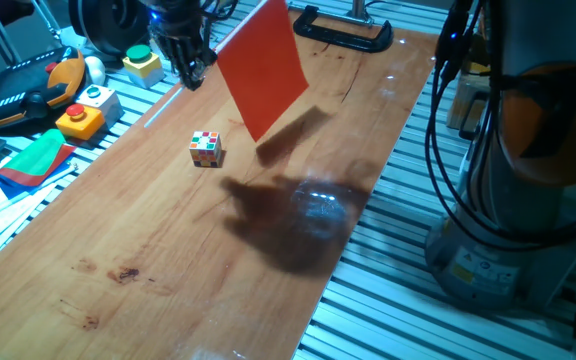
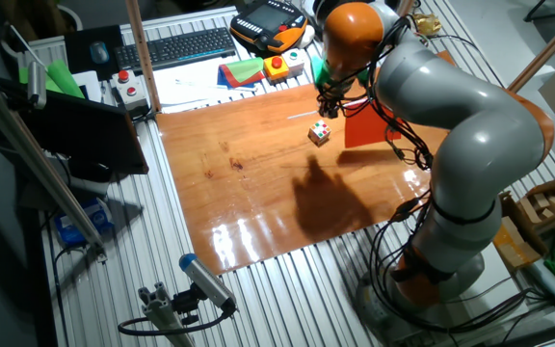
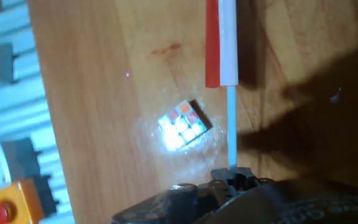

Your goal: Wave the flag

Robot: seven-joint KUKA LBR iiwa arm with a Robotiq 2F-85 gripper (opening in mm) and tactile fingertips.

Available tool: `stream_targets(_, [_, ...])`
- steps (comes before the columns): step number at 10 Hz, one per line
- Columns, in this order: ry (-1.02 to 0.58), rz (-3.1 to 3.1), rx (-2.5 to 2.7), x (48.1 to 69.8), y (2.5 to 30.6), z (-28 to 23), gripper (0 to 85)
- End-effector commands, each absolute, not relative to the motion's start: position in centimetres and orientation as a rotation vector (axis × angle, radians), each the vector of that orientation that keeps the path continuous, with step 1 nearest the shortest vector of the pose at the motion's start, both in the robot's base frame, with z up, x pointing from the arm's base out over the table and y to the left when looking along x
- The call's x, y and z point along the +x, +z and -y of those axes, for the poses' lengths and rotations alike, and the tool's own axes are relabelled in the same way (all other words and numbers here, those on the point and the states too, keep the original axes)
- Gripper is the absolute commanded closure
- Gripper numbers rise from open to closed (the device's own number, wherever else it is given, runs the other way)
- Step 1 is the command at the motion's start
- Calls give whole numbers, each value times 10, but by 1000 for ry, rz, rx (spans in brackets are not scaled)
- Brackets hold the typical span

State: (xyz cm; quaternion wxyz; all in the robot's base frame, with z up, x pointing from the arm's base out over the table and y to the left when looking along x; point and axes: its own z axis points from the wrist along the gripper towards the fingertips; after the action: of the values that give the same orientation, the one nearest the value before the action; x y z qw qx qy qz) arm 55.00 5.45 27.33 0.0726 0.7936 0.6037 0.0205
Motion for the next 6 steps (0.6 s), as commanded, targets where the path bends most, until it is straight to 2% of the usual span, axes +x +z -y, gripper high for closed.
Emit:
stream_targets(1, [18,-1290,2698,550,273,-52,843])
stream_targets(6, [-19,-1254,2719,545,273,-43,843])
